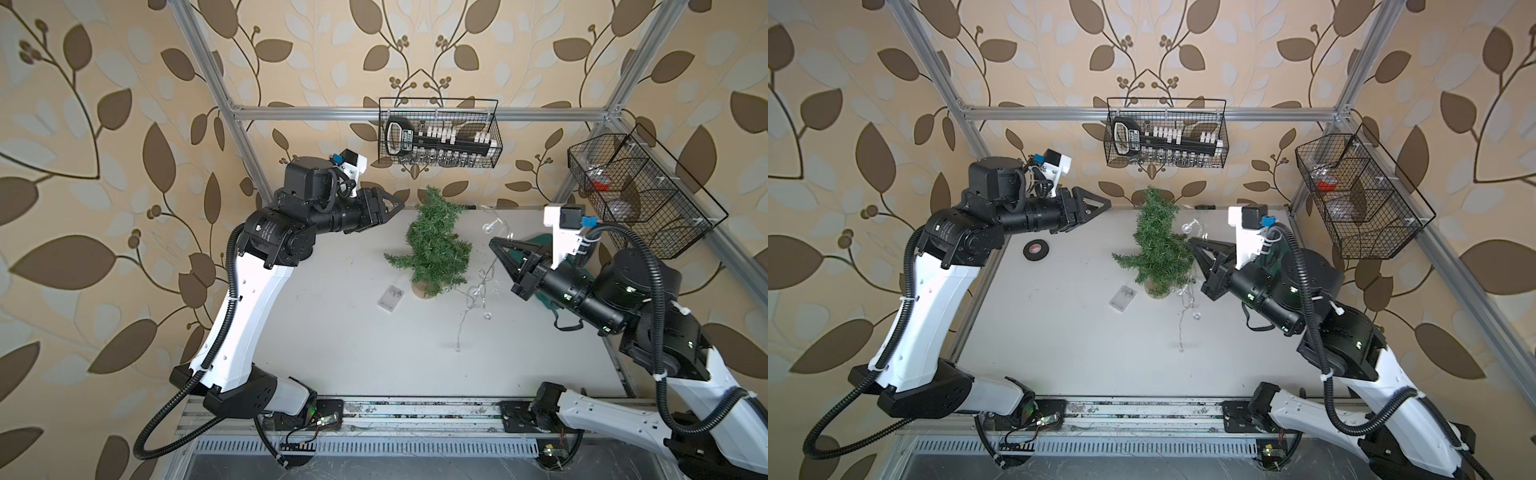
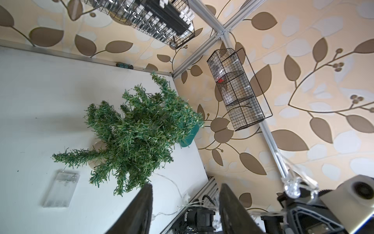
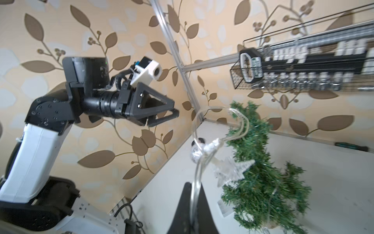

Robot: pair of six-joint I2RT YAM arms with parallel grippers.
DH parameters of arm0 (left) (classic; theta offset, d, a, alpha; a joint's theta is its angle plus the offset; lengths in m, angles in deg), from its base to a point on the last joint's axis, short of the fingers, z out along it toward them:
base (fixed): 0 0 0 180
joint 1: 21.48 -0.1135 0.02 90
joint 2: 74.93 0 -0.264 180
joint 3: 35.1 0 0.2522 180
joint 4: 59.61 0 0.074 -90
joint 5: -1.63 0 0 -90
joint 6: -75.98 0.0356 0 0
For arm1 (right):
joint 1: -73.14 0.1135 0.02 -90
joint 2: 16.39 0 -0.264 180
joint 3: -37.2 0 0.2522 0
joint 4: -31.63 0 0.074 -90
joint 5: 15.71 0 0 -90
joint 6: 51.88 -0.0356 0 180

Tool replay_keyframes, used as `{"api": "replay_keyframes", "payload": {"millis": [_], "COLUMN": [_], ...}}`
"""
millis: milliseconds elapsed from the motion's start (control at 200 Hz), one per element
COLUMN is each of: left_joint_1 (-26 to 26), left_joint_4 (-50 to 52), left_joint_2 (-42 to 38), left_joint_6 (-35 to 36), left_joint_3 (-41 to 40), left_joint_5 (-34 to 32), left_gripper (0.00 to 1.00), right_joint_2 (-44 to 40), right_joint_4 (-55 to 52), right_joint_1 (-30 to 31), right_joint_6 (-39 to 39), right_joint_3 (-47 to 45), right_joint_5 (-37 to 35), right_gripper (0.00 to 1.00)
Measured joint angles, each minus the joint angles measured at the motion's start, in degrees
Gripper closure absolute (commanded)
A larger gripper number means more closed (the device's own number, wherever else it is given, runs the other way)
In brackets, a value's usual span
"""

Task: Remove string lights from the small christmas tree
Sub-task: Remove the light string from the Christmas tree, then place the light string at the center of the board.

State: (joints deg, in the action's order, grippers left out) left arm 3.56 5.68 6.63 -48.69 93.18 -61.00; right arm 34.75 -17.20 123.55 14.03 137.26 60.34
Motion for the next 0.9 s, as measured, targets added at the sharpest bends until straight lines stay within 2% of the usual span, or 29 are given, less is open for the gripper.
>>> {"api": "replay_keyframes", "payload": {"millis": [200, 320, 400, 510, 565, 710, 900], "left_joint_1": [-1.42, -2.67, -3.02, -3.02, -3.02, -3.02, -3.48], "left_joint_4": [0.15, -0.22, -0.26, -0.26, -0.26, -0.26, -0.26], "left_joint_2": [0.33, 0.31, 0.37, 0.39, 0.42, 0.55, 0.72], "left_joint_6": [0.00, 0.00, 0.00, 0.02, 0.04, 0.28, 0.74], "left_joint_3": [-3.26, -3.23, -3.23, -3.10, -3.06, -3.06, -3.06], "left_joint_5": [-0.59, -0.57, -0.55, -0.48, -0.42, -0.37, -0.33], "left_gripper": [0.46, 0.46, 0.46, 0.46, 0.46, 0.46, 0.45], "right_joint_2": [3.34, 9.86, 15.50, 24.39, 28.79, 36.98, 43.58], "right_joint_4": [-5.68, -4.55, -4.07, -4.50, -4.48, -2.58, 5.14], "right_joint_1": [-0.13, -3.98, -13.92, -32.83, -38.12, -42.16, -43.63], "right_joint_6": [4.31, 9.27, 10.45, 8.17, 6.78, 4.13, 1.36], "right_joint_3": [7.61, 14.40, 20.50, 30.42, 35.47, 45.16, 49.68], "right_joint_5": [-17.73, -22.25, -18.91, -8.33, -4.44, 3.87, 8.70], "right_gripper": [1.00, 1.00, 1.00, 1.00, 1.00, 1.00, 1.00]}}
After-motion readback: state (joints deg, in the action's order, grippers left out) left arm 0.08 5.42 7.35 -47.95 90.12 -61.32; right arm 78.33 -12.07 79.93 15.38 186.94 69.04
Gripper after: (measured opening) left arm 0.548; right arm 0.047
